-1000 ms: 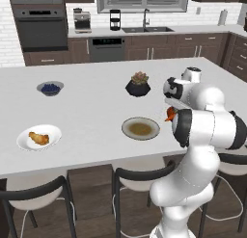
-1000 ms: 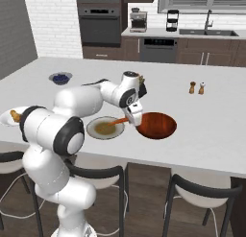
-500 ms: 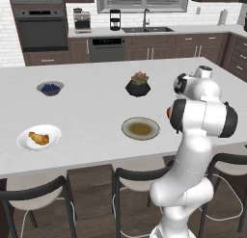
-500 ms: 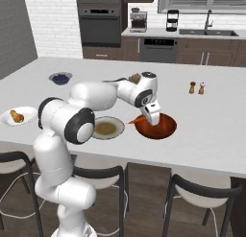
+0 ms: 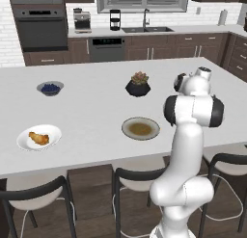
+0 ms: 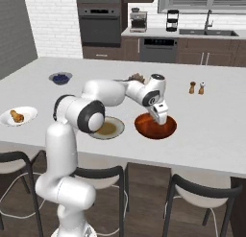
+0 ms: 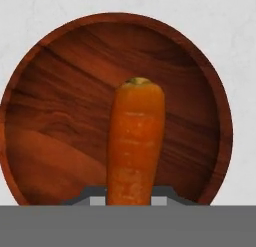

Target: Pick the chicken drumstick and carrot from their plates and place them in the bowl. Then put the bowl in the fridge.

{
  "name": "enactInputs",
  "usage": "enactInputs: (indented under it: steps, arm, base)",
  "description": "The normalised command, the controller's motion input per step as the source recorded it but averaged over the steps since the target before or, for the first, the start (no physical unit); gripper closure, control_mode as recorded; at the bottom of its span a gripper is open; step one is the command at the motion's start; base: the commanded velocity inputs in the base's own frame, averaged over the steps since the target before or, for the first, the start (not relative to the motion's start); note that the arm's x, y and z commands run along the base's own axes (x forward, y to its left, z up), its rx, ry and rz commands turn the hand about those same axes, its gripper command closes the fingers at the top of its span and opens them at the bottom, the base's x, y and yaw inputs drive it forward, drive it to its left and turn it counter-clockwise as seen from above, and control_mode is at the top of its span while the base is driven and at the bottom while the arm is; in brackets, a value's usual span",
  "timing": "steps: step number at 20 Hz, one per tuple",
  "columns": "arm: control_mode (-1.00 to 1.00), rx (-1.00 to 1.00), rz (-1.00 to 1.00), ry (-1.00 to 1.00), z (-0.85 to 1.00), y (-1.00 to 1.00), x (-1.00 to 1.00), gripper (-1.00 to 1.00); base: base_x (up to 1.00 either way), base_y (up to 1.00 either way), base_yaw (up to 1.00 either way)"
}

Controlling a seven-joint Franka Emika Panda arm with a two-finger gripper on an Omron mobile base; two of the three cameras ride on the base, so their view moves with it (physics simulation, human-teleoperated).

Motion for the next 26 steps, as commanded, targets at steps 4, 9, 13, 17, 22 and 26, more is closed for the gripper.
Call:
enactInputs:
  steps: [4, 9, 13, 17, 22, 26]
  arm:
    - [-1.00, 0.00, 0.00, 0.00, -0.56, -0.07, 0.25, 1.00]
    - [-1.00, 0.00, 0.00, 0.00, -0.45, -0.09, 0.31, 1.00]
    - [-1.00, 0.00, 0.00, 0.00, -0.37, -0.14, 0.36, 1.00]
    - [-1.00, 0.01, 0.00, 0.00, -0.13, -0.12, 0.07, -1.00]
    - [-1.00, 0.00, 0.00, -0.05, 0.01, -0.02, -0.11, -1.00]
    - [-1.00, -0.03, 0.00, -0.28, 0.41, 0.14, -0.59, -1.00]
  base:
    - [0.00, 0.00, 0.00]
    - [0.00, 0.00, 0.00]
    - [0.00, 0.00, 0.00]
    - [0.00, 0.00, 0.00]
    - [0.00, 0.00, 0.00]
    - [0.00, 0.00, 0.00]
